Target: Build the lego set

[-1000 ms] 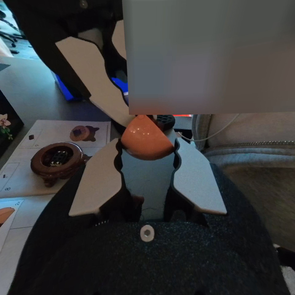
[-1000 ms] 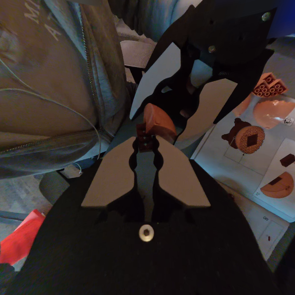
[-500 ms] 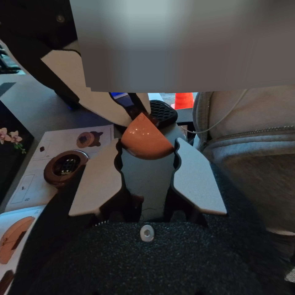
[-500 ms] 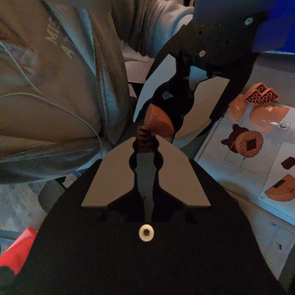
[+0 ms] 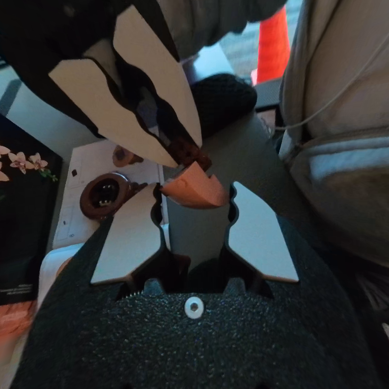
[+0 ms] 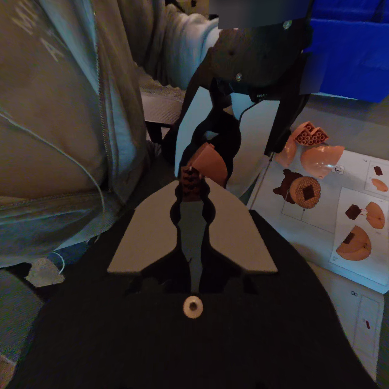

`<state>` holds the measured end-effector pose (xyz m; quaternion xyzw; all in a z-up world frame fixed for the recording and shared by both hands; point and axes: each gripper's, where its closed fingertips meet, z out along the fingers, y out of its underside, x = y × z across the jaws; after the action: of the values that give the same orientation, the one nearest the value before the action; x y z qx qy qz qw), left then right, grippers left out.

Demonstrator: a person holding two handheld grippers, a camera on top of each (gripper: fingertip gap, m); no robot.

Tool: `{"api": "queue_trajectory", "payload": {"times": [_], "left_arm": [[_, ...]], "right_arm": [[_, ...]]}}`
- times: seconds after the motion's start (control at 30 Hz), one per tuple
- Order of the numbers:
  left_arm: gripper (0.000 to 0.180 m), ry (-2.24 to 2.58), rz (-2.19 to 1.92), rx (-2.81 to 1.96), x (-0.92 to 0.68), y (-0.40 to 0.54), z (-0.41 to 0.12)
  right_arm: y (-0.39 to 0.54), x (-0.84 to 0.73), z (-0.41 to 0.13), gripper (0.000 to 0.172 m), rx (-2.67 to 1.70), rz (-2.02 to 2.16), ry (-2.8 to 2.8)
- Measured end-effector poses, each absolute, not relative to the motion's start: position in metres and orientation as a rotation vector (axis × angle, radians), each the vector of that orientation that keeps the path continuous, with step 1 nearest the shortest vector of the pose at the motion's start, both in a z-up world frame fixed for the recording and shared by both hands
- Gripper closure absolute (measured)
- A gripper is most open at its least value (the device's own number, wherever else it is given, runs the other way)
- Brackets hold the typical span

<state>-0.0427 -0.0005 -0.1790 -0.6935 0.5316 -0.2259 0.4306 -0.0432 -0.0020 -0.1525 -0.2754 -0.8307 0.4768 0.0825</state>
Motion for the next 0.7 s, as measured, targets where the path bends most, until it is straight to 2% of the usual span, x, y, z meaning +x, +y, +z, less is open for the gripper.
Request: {"api": "queue_trajectory", "payload": {"times": [0.17,0.43,0.7], "left_arm": [[0.118,1.438,-0.362,-1.865,-0.052,0.008,-0.205],[0.119,1.834,0.388,-2.007,-0.102,0.040,-0.252],[0.118,1.932,0.521,-2.038,-0.109,0.050,-0.257]], "right_arm": [[0.007,-0.047,-0.176,0.157,-0.942,1.346,-2.447],[0.033,-0.076,-0.222,0.157,-1.077,1.124,-2.278],[0.040,-0.081,-0.232,0.156,-1.116,1.148,-2.182]]}}
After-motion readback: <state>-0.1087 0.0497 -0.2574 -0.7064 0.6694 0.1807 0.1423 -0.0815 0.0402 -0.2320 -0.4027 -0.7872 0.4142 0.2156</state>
